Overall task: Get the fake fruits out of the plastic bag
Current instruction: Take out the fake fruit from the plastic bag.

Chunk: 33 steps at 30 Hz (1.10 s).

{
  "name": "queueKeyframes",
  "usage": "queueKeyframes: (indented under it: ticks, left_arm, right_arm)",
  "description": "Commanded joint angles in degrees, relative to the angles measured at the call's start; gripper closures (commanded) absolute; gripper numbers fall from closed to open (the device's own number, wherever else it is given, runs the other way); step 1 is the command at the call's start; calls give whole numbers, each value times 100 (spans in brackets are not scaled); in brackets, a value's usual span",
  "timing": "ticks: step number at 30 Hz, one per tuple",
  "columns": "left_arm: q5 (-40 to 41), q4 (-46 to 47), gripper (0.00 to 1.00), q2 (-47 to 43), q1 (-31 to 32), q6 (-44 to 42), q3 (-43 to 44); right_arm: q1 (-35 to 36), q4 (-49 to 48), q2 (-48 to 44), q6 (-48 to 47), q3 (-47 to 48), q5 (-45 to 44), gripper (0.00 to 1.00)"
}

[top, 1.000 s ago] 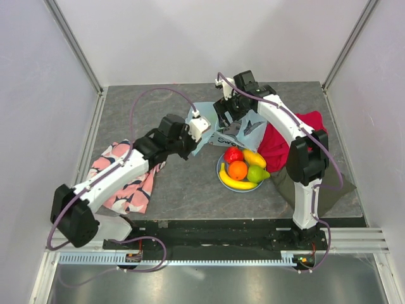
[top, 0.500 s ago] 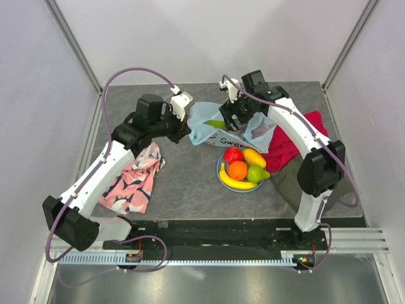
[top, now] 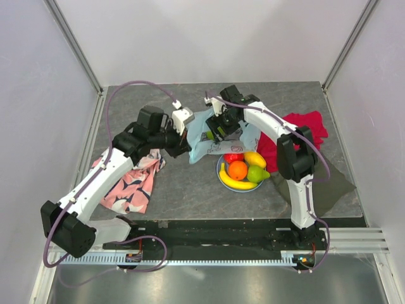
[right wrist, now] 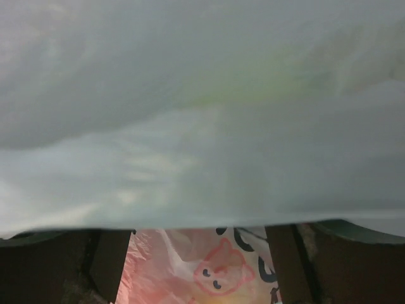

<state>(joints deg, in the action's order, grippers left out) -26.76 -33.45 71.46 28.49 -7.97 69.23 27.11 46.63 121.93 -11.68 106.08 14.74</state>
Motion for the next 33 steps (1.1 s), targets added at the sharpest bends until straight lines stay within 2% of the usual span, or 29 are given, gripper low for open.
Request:
queueKeyframes:
  ticks: [1,5,13,21,25,28,29,32,33]
  left_arm:
    - [241,-135,98,-343,-71,-240,-550]
    - [295,-109,98,-396,-133,-275,-753]
    - [163,-135,98,-335,-168,-293,-771]
    - [75,-153,98,-291,-160,-161,-753]
    - [180,-153,98,-273,-168,-188,-701]
    - [259,-100,98,-238,-168,-196,-666]
    - [294,-48,98,-194,-160,-205,-648]
    - [426,66,98,-37,-160,-223,-516]
    - [487,180,98,8,-168,-240,-472]
  right_arm:
    - [127,-49,-152,236,115,20,12]
    - [163,-154,-152,421,-158,-50,2]
    - [215,-348,515,641,956,-366,2]
    - [294,-497,1244,755,1380,-648,2]
    - [303,-532,1325,694,1407,-981,2]
    - [286,-550,1167,510,1389,-860,18]
    - [268,-550,966,466,1363,-798,29]
    - [198,-638,283,281,1100,-368,43]
    - [172,-690,79,141,855,-245,44]
